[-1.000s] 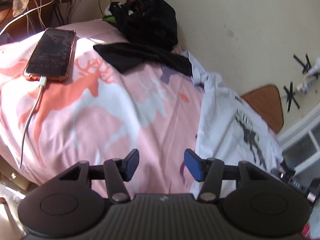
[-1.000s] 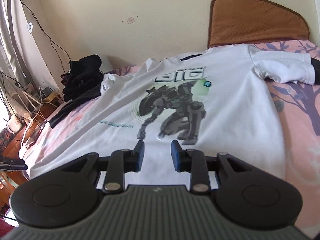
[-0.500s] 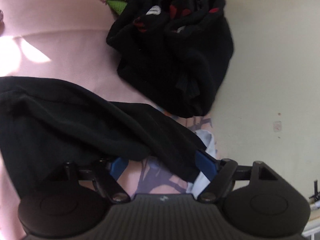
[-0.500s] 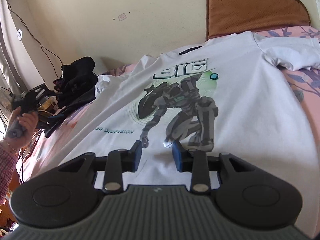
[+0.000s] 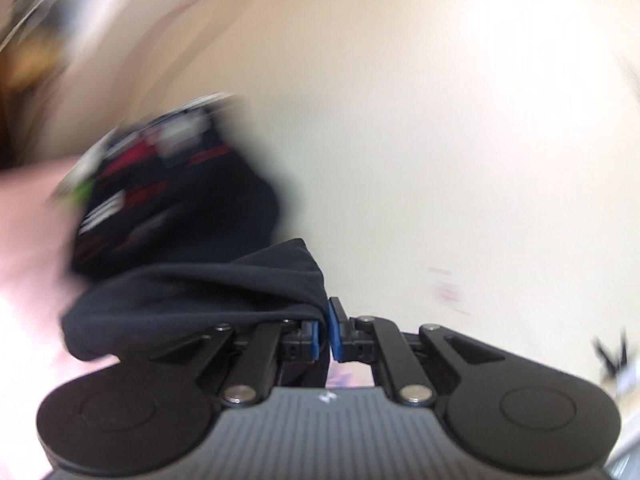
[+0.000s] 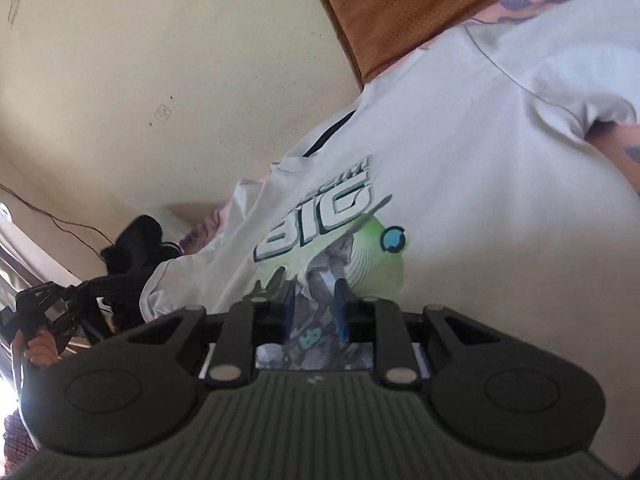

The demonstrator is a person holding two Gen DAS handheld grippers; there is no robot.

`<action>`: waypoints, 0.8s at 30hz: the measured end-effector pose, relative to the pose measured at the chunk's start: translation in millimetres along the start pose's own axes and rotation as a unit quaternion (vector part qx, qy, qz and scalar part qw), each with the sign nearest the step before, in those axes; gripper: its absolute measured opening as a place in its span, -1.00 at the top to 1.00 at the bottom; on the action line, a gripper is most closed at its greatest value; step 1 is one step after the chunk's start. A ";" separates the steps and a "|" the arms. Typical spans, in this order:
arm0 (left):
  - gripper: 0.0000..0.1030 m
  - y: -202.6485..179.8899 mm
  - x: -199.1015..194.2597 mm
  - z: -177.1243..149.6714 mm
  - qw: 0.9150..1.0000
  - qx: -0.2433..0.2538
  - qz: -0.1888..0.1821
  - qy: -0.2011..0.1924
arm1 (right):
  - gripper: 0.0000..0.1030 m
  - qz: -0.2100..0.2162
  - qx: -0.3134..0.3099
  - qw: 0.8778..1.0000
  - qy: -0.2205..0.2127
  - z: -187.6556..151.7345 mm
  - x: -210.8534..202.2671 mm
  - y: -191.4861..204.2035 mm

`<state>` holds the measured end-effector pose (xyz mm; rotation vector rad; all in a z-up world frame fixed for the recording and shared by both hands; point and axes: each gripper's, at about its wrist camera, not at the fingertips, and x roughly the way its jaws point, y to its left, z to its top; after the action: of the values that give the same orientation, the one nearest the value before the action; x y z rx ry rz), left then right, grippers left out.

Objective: Fold small clothes

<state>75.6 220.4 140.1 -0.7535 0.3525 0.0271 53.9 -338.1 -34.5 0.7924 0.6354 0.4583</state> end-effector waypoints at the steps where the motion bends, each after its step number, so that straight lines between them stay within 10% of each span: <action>1: 0.90 -34.2 5.5 -4.1 0.999 0.044 -0.019 0.003 | 0.49 0.012 0.020 1.000 -0.008 0.1 -3.0 -6.7; 5: 0.76 -159.4 48.5 -63.9 0.967 0.199 -0.120 0.107 | 0.50 0.056 0.090 0.994 -0.023 1.8 -9.5 -29.0; 7: -0.14 -207.8 74.3 -116.8 0.930 0.282 -0.144 0.187 | 0.50 0.065 0.101 0.992 -0.025 1.3 -8.9 -31.6; 11: -0.15 -234.7 86.4 -188.4 0.879 0.395 -0.150 0.222 | 0.49 0.054 0.081 0.995 -0.023 2.5 -7.5 -26.4; 13: -0.16 -226.8 84.2 -186.9 0.883 0.394 -0.148 0.205 | 0.48 0.051 0.072 0.996 -0.022 1.4 -6.8 -23.0; 19: -0.17 -159.8 99.3 -123.8 0.949 0.268 -0.054 0.156 | 0.44 0.049 0.061 0.997 -0.019 2.6 -1.4 -21.3; 24: -0.17 -84.1 133.2 -143.2 0.952 0.231 0.057 0.192 | 0.41 0.026 0.040 0.999 -0.013 3.7 -1.5 -12.5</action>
<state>170.0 48.9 56.6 -0.2672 0.7436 -0.0929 57.0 -348.7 -41.6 0.8912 0.6121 0.4715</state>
